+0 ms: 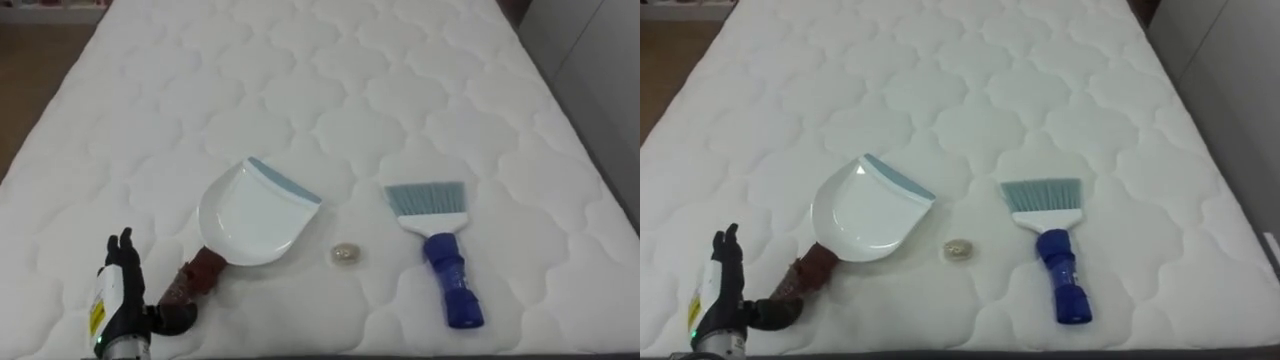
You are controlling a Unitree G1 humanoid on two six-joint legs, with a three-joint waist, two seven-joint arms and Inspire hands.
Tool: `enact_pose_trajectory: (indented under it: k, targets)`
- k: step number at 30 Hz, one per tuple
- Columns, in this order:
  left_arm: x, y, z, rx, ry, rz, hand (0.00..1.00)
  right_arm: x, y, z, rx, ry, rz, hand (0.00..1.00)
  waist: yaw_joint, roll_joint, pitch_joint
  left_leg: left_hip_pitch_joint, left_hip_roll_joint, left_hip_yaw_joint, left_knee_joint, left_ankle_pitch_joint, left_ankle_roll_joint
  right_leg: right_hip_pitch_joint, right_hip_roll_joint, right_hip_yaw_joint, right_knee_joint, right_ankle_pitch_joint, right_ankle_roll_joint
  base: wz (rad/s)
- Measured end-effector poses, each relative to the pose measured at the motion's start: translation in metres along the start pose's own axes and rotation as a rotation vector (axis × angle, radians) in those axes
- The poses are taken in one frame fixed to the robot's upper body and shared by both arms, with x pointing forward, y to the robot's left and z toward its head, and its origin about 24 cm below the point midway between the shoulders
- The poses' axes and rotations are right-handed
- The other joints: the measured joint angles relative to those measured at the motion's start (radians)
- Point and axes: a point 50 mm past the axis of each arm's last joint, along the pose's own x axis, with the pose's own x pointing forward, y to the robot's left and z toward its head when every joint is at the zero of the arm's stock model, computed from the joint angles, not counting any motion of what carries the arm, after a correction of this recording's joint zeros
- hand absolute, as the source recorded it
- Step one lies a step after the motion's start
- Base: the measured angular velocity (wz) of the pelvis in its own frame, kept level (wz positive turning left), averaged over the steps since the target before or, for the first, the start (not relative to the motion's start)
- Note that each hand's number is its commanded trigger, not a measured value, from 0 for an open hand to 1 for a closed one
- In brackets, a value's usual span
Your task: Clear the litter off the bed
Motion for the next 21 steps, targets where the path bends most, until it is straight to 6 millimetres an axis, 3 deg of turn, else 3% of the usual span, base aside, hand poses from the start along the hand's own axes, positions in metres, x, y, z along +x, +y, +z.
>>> enact_pose_trajectory:
  k: [11,21]
  targets:
    - [0.010,-0.007,0.017,0.022,-0.043,-0.051,0.00,0.002,-0.002,0.003,0.005,0.012,-0.002,0.00,-0.006,-0.003,0.0044,-0.071,0.002,0.013,0.029,0.000,0.000,-0.056,-0.004,-0.018,0.015,0.003,-0.001,0.04]
    - [0.026,-0.011,0.031,0.037,-0.060,-0.069,0.00,0.005,-0.005,0.014,0.001,0.002,-0.006,0.00,-0.028,-0.003,0.0095,-0.120,0.004,0.023,0.030,0.001,0.000,-0.109,-0.003,-0.008,0.018,0.004,-0.001,-0.01]
